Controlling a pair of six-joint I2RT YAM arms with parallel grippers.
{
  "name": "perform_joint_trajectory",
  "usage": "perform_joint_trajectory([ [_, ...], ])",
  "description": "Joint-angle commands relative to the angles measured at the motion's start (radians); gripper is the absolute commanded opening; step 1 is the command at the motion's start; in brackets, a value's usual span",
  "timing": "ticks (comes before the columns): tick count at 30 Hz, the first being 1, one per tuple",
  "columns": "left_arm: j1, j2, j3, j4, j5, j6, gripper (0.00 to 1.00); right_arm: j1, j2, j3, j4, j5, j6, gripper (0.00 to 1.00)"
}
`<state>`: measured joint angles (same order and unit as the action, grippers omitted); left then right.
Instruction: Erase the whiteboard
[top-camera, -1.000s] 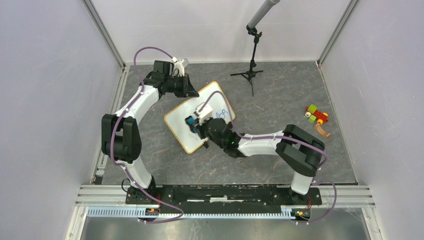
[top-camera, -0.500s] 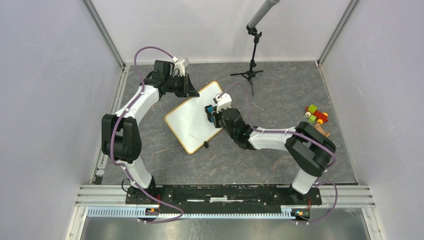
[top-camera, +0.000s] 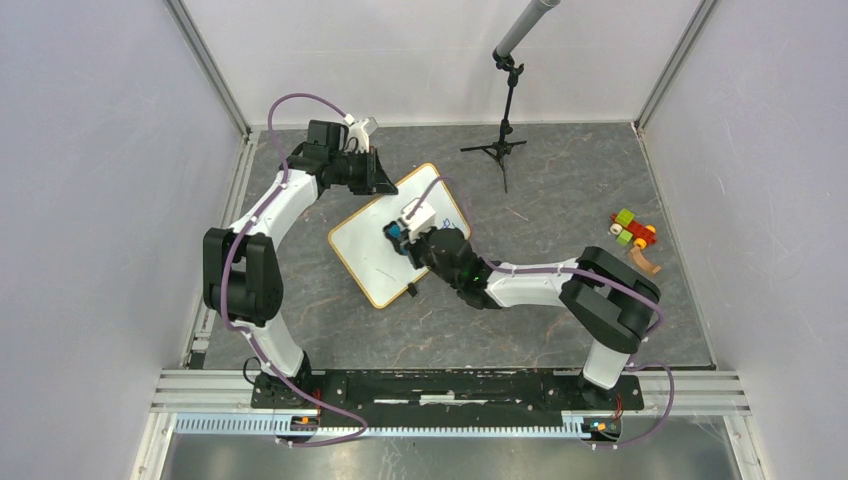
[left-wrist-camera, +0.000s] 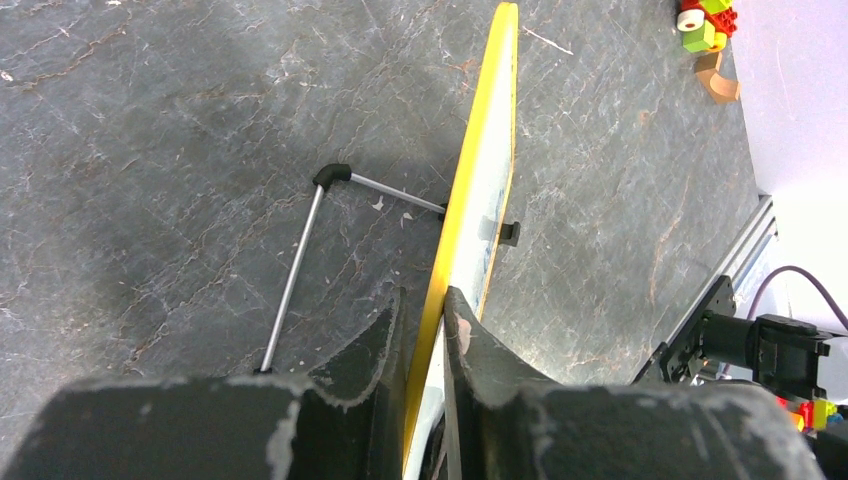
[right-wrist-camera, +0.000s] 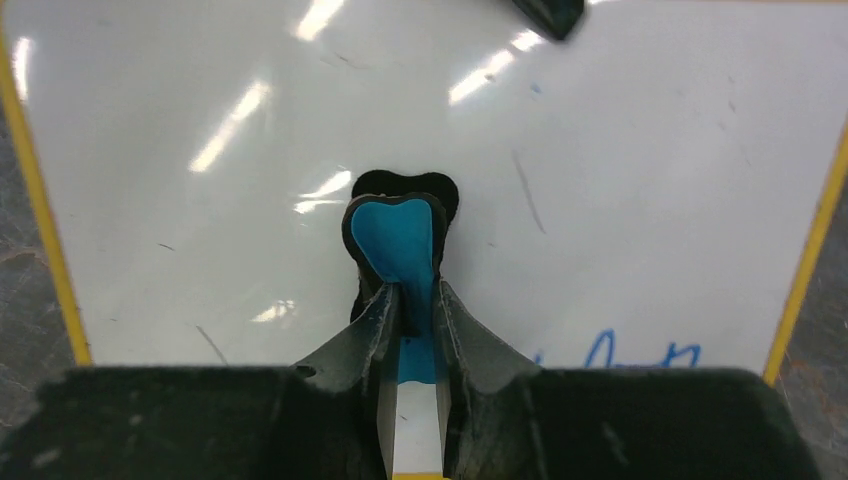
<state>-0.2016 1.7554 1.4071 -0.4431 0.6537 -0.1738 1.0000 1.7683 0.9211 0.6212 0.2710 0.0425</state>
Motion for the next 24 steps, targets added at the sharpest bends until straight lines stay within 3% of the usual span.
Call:
perform_joint_trajectory([
  [1, -0.024, 0.016, 0.017, -0.088, -0.009, 0.013, 0.02, -0.118, -0.057, -0.116, 0.047, -0.02, 0.125, 0.22],
  [15, -0.027, 0.025, 0.01, -0.088, -0.009, 0.014, 0.02, -0.315, -0.046, -0.153, -0.037, 0.041, 0.244, 0.22],
  [21, -0.028, 0.018, 0.01, -0.088, -0.008, 0.014, 0.02, -0.308, -0.051, -0.163, -0.033, -0.005, 0.241, 0.21],
  [24, -0.03, 0.016, 0.011, -0.088, -0.008, 0.015, 0.02, -0.234, -0.062, -0.148, -0.057, 0.039, 0.175, 0.21],
])
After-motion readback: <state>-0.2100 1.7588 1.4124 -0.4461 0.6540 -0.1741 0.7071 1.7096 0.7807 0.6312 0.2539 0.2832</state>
